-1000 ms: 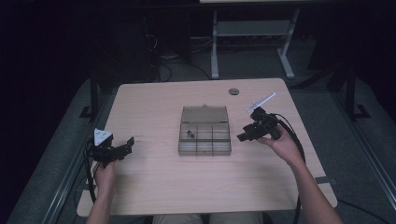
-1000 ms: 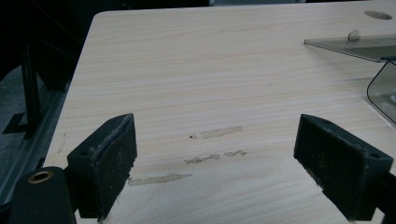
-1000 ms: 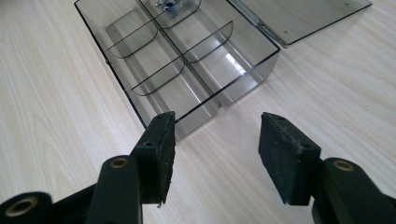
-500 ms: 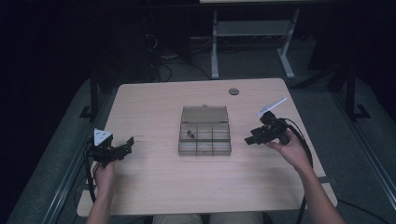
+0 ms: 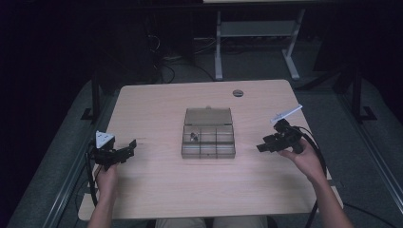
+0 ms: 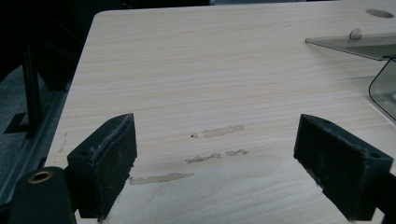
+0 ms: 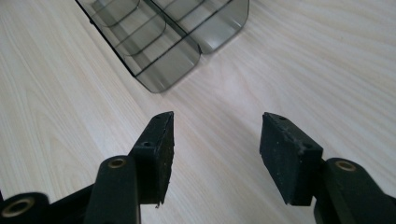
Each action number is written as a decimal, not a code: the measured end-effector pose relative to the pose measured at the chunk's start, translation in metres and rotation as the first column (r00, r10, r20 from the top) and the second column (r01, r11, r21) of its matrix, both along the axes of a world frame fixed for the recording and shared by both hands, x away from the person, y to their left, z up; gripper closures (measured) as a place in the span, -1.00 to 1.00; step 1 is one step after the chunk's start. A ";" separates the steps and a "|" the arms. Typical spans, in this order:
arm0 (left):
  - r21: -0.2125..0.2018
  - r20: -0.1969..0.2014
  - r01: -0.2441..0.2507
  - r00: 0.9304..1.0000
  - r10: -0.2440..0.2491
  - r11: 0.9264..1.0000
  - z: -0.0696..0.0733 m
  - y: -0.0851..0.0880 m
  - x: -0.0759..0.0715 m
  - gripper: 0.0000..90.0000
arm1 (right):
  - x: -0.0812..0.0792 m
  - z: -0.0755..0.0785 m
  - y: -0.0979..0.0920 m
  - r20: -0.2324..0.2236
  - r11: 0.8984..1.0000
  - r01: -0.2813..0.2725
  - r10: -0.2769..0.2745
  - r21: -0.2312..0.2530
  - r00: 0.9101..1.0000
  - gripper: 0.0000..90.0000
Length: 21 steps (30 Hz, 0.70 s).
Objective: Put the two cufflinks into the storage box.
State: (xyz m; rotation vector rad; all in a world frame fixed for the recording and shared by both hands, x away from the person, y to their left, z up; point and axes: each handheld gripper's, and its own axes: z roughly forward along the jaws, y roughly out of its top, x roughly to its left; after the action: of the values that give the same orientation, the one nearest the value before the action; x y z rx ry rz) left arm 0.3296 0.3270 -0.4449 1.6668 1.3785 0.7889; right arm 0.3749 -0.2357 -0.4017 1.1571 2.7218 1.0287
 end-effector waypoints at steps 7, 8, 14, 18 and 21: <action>0.004 0.000 0.004 1.000 -0.004 1.000 0.000 -0.001 0.000 -0.71 | -0.006 -0.006 -0.011 -0.010 1.000 0.023 -0.023 0.009 1.000 -0.03; 0.005 0.000 0.006 1.000 -0.006 1.000 -0.001 -0.001 0.000 -0.71 | -0.006 -0.007 -0.013 -0.013 1.000 0.024 -0.023 0.009 1.000 -0.03; 0.007 -0.004 0.005 1.000 -0.005 1.000 0.000 -0.001 0.000 -0.71 | -0.011 -0.011 -0.020 -0.021 0.999 0.037 -0.037 0.012 0.999 -0.03; 0.014 -0.006 0.010 1.000 -0.010 1.000 0.000 -0.001 0.000 -0.71 | -0.015 -0.015 -0.023 -0.028 0.999 0.040 -0.040 0.013 0.999 -0.04; 0.015 -0.008 0.011 1.000 -0.011 1.000 0.000 -0.001 0.000 -0.71 | -0.018 -0.018 -0.025 -0.032 0.999 0.044 -0.044 0.018 0.999 -0.04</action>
State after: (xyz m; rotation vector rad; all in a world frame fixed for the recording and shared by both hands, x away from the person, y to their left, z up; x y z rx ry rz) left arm 0.3298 0.3264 -0.4454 1.6893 1.3707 0.7891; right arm 0.3566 -0.2603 -0.4197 1.2403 2.7028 1.0412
